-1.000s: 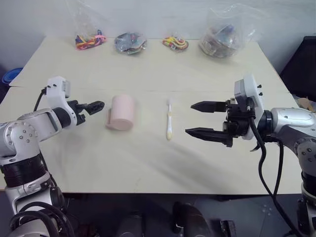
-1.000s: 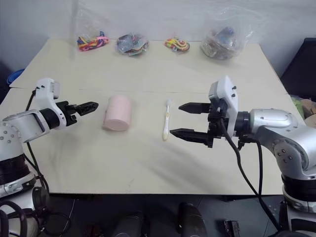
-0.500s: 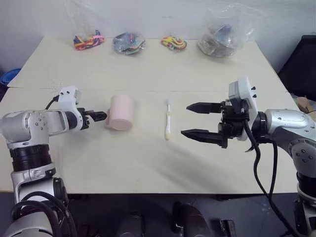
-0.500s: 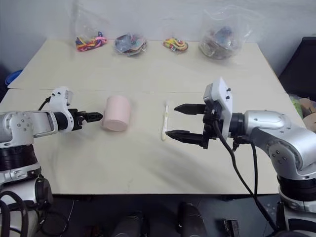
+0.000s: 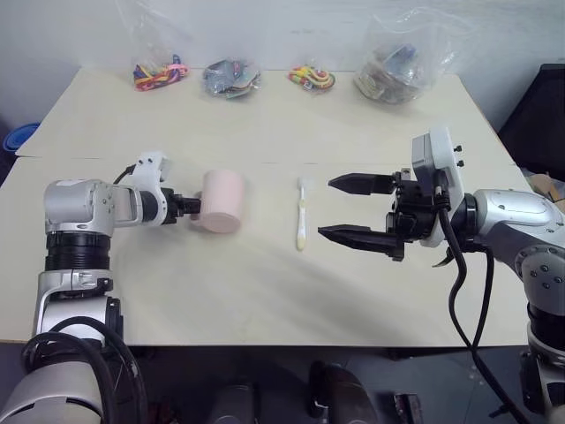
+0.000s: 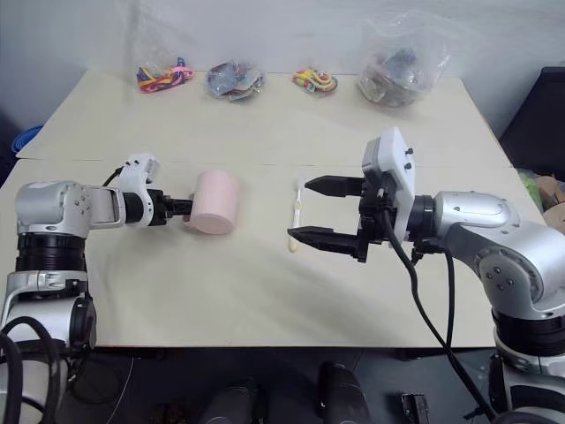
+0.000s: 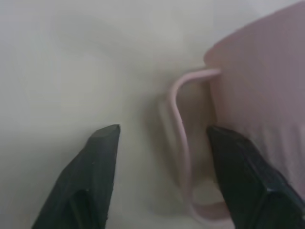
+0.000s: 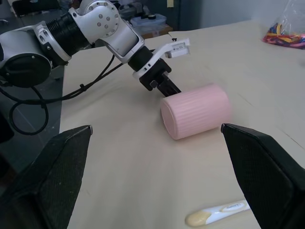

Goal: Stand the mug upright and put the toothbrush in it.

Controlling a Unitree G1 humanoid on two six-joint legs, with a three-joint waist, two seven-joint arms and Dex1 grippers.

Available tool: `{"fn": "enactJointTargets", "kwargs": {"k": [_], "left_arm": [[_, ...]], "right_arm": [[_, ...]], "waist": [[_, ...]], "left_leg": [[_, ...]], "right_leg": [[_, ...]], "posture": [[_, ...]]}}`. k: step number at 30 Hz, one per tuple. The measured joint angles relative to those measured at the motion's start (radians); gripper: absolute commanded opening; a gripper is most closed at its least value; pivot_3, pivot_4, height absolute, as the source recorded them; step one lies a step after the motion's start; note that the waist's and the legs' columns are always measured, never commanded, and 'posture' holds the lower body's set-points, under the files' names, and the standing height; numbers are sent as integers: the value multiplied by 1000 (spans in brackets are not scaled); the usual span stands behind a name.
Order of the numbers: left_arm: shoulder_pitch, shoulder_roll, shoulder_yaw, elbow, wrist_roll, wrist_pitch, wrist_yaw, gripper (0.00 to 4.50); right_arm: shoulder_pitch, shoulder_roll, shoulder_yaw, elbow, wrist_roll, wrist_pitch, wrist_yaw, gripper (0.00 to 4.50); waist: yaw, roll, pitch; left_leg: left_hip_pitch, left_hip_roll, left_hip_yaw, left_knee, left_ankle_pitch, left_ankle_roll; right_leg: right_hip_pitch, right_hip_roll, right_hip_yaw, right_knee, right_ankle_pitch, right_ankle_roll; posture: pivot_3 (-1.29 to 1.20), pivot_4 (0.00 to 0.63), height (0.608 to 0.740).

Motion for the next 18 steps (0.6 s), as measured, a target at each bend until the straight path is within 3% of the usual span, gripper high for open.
{"fn": "enactJointTargets", "kwargs": {"k": [7, 12, 18], "left_arm": [[-2, -1, -32, 10, 10, 7, -52, 157], [32, -38, 3, -71, 8, 17, -41, 43], [150, -211, 151, -405, 24, -270, 108, 43]], "right_arm": [[7, 0, -1, 0, 3, -7, -11, 4500], [29, -1, -3, -7, 2, -8, -23, 4500], [76, -3, -9, -16, -23, -9, -57, 4500]], "waist": [[-1, 0, 0], [-1, 0, 0], [-1, -1, 1]], "left_leg": [[0, 0, 0, 0, 0, 0], [-1, 1, 0, 0, 0, 0], [-2, 2, -1, 0, 0, 0]], "right_leg": [[0, 0, 0, 0, 0, 0], [0, 0, 0, 0, 0, 0], [-1, -1, 0, -1, 0, 0]], "posture": [[0, 150, 740], [0, 150, 740], [0, 150, 740]]}}
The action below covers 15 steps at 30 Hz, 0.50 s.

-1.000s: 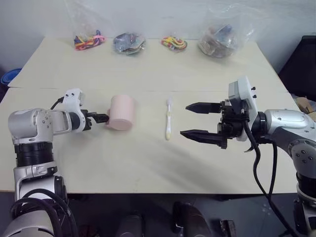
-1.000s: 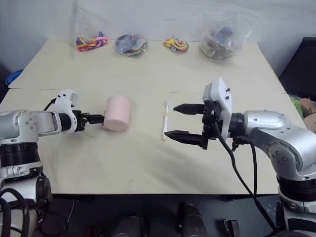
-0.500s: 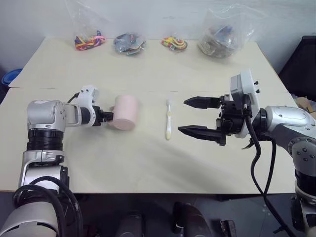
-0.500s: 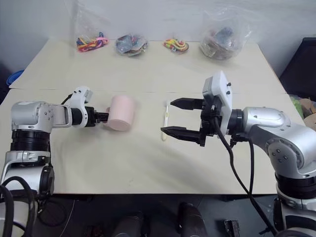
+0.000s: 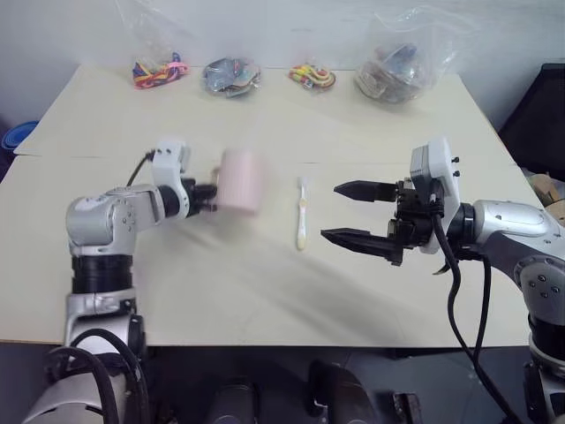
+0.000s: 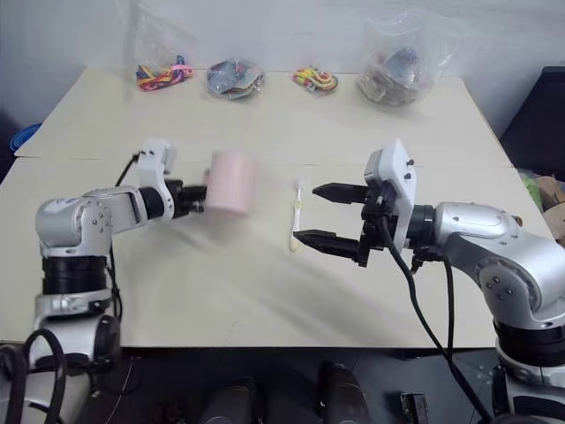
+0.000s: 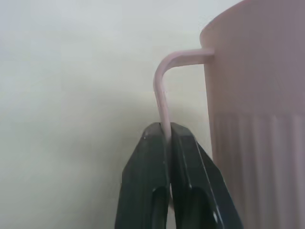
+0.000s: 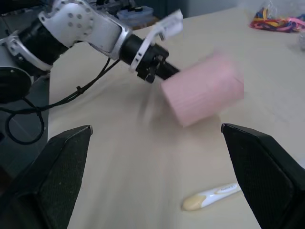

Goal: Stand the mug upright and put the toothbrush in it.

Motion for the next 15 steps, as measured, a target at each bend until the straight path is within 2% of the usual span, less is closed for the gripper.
{"fn": "enactJointTargets", "kwargs": {"k": [4, 7, 10, 13, 15], "left_arm": [[173, -109, -40, -87, 146, -415, 101, 43], [261, -168, -106, 10, 272, -693, 175, 43], [306, -185, -139, 126, 357, -912, 217, 43], [319, -201, -153, 200, 393, -1040, 233, 43], [323, -210, -155, 202, 393, -1069, 228, 553]], "right_arm": [[12, 23, -1, 3, -16, -3, -36, 4500], [12, 45, 1, 13, -22, -3, -58, 4500], [12, 50, 1, 19, -20, 3, -66, 4500], [12, 54, 1, 21, -14, 12, -70, 4500], [12, 54, 1, 22, -13, 24, -70, 4500]], "waist": [[-3, 0, 0], [0, 0, 0], [4, 0, 0], [5, 0, 0], [3, 0, 0]], "left_leg": [[2, 1, 3, -2, 0, 0], [2, 0, 3, -1, 0, 0], [1, 0, 3, 0, 0, 1], [1, 0, 3, 0, 0, 1], [1, 1, 3, 0, 0, 1]], "right_leg": [[0, 0, 1, 0, 0, 0], [0, 0, 0, 0, 0, -1], [0, 0, 0, 0, 1, -1], [0, 0, -1, 0, 1, 0], [0, -1, -1, 0, 1, 0]], "posture": [[0, 150, 740], [0, 150, 740], [0, 150, 740], [0, 150, 740], [0, 150, 740]]}}
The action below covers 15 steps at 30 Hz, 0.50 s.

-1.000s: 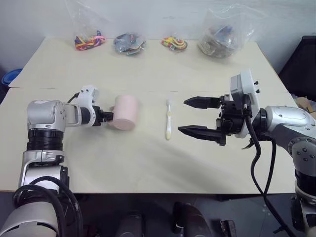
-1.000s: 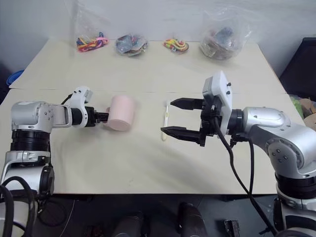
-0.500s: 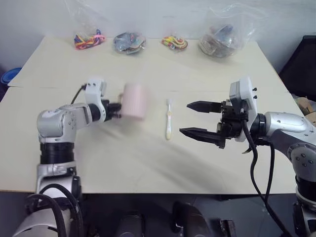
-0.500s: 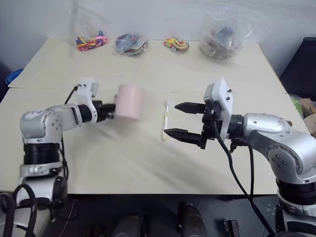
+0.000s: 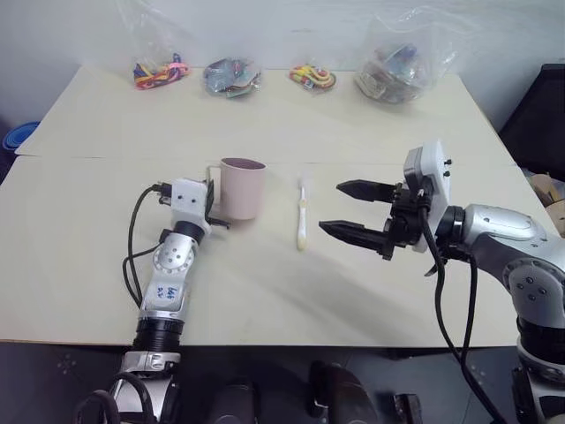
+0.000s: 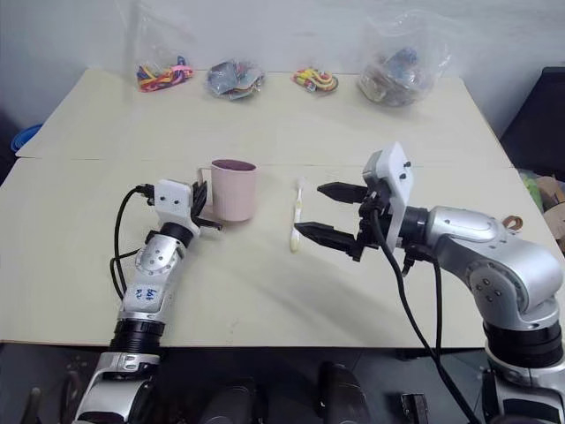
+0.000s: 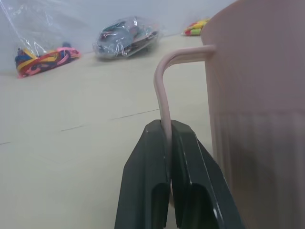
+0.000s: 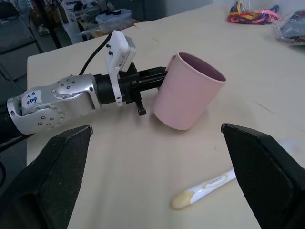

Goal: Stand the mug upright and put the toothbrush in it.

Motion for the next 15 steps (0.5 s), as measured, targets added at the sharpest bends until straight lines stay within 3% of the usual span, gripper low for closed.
{"fn": "enactJointTargets", "kwargs": {"k": [6, 13, 15], "left_arm": [[99, 7, -6, -91, -8, 19, -45, 2294], [266, 85, 22, -363, -49, 226, -112, 4459], [317, 133, 38, -454, -78, 327, -155, 4485]], "right_arm": [[0, 0, 1, 18, -3, 3, 10, 4500], [-6, 1, 23, 47, -18, 1, 27, 4500], [-8, 1, 29, 59, -37, -3, 36, 4500]], "waist": [[-6, 0, 0], [-4, 0, 0], [-4, 0, 0]], "left_leg": [[1, 2, 0, -1, 0, 0], [1, 4, 0, -1, 0, 0], [1, 4, -1, -1, 0, 1]], "right_leg": [[0, 1, 0, 0, 0, 0], [0, -1, 0, 0, 0, 0], [0, -2, 1, 0, 0, 0]], "posture": [[0, 150, 740], [0, 150, 740], [0, 150, 740]]}}
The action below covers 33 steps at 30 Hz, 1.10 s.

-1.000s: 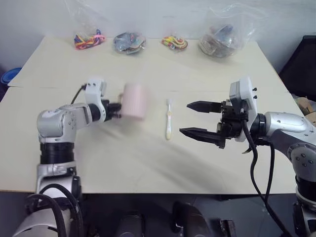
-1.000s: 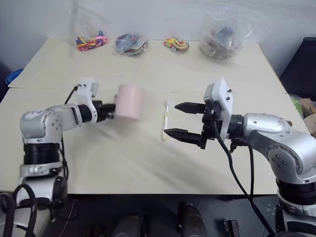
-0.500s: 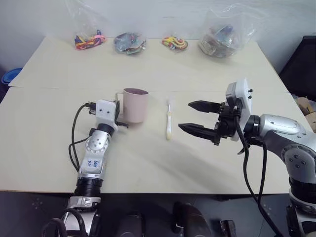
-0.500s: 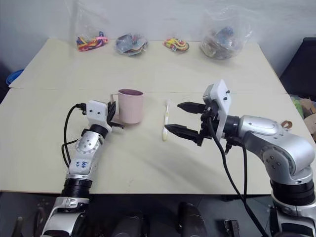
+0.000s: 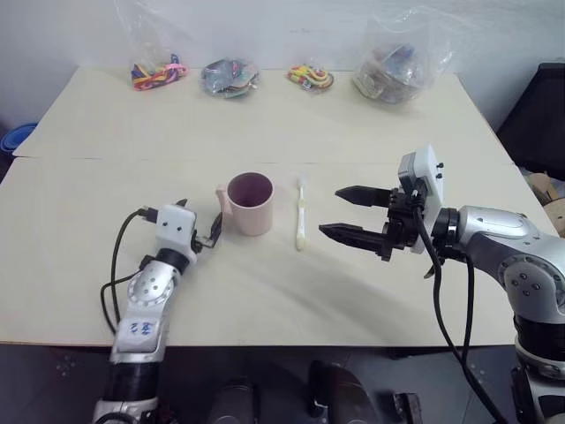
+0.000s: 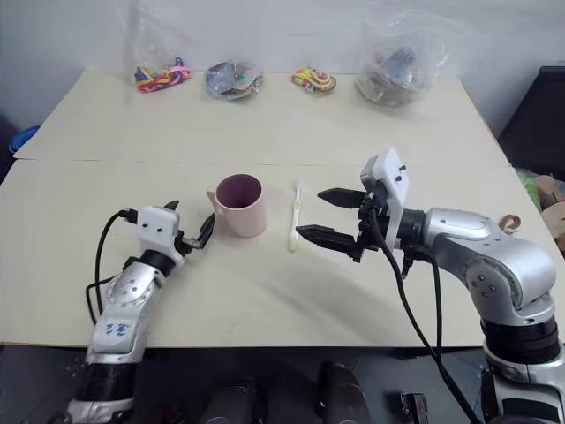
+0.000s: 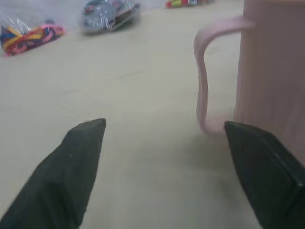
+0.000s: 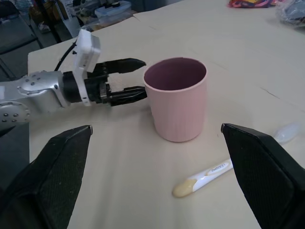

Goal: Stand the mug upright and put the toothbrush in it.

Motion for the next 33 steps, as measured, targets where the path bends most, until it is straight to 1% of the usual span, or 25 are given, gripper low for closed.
{"fn": "enactJointTargets", "kwargs": {"k": [1, 3, 4, 6, 9, 11, 12, 14, 16, 19, 22, 25, 28, 33], "left_arm": [[18, 22, 16, -40, -23, 52, -23, 4485], [51, 113, 64, -140, -121, 197, -105, 4485], [55, 169, 105, -186, -193, 279, -156, 4485], [40, 326, 215, -250, -382, 462, -283, 4485], [-53, 649, 402, -263, -678, 665, -550, 4485], [-104, 801, 479, -250, -789, 720, -697, 4485], [-127, 855, 484, -237, -817, 732, -748, 4485], [-183, 972, 461, -154, -841, 722, -879, 4485], [-195, 1023, 439, -93, -829, 686, -953, 4485], [-198, 1072, 373, -9, -761, 592, -1047, 4485], [-216, 1075, 332, 34, -730, 548, -1076, 4485], [-241, 1075, 301, 53, -721, 525, -1080, 4485], [-248, 1062, 286, 55, -708, 509, -1077, 4500], [-248, 1038, 283, 54, -693, 498, -1073, 4500]], "right_arm": [[-2, 0, 7, 4, -10, -2, 4, 4500], [-5, 0, 33, 14, -37, -11, 10, 4500], [-7, 1, 39, 25, -51, -15, 11, 4500], [-16, 5, 55, 49, -83, -17, 4, 4500], [-76, 58, 114, 121, -153, -11, -52, 4500], [-124, 115, 153, 189, -209, 3, -110, 4500], [-149, 147, 169, 228, -240, 6, -141, 4500], [-232, 264, 218, 377, -330, 12, -239, 4500], [-283, 357, 231, 487, -375, 12, -296, 4500], [-378, 483, 229, 717, -455, -14, -384, 4500], [-453, 551, 203, 882, -493, -68, -411, 4500], [-514, 593, 178, 991, -504, -109, -399, 4500], [-544, 613, 172, 1052, -521, -128, -379, 3916], [-532, 621, 189, 1021, -545, -93, -335, 2158]], "waist": [[0, 0, 0], [-2, 0, 0], [-3, 0, 0], [-4, 0, 0], [-10, 0, 0], [-16, 2, 1], [-21, 3, 1], [-33, 5, 2], [-48, 6, 3], [-63, 7, 3], [-75, 7, 4], [-90, 7, 4], [-105, 7, 4], [-112, 7, 4]], "left_leg": [[0, 0, 0, 0, 0, 0], [0, 1, -3, 0, 0, 0], [0, 1, -7, 0, 0, 0], [0, 1, -9, 0, 0, 0], [-1, 0, -10, 0, 0, 0], [0, -2, -9, -2, 0, 0], [-1, -4, -9, -2, 0, 0], [0, -5, -6, -3, 0, -1], [0, -4, -1, -5, 1, -3], [0, -3, 1, -11, 3, -6], [-1, -3, 2, -14, 3, -7], [-1, -3, 3, -15, 3, -7], [-1, -3, 3, -15, 3, -7], [-1, -2, 3, -15, 3, -8]], "right_leg": [[0, 0, 0, 0, 0, 0], [0, 0, 0, 0, 0, 0], [0, 0, 1, 0, 0, -1], [0, 1, 0, 0, -1, -1], [0, 1, -1, 0, -2, -3], [0, 0, -1, -1, -2, -3], [0, 1, -2, -2, -2, -3], [-1, 4, -1, -1, -2, -3], [-2, 6, -2, 0, -3, -5], [-6, 7, -2, 1, -5, -8], [-8, 7, -3, 1, -5, -9], [-9, 7, -4, 1, -5, -9], [-9, 7, -4, 1, -5, -9], [-10, 7, -3, 2, -5, -9]], "posture": [[0, 150, 740], [0, 150, 740], [0, 150, 740], [0, 150, 740], [0, 150, 740], [0, 150, 740], [0, 150, 740], [0, 150, 740], [0, 150, 740], [0, 150, 740], [0, 150, 740], [0, 150, 740], [0, 150, 740], [0, 150, 740]]}}
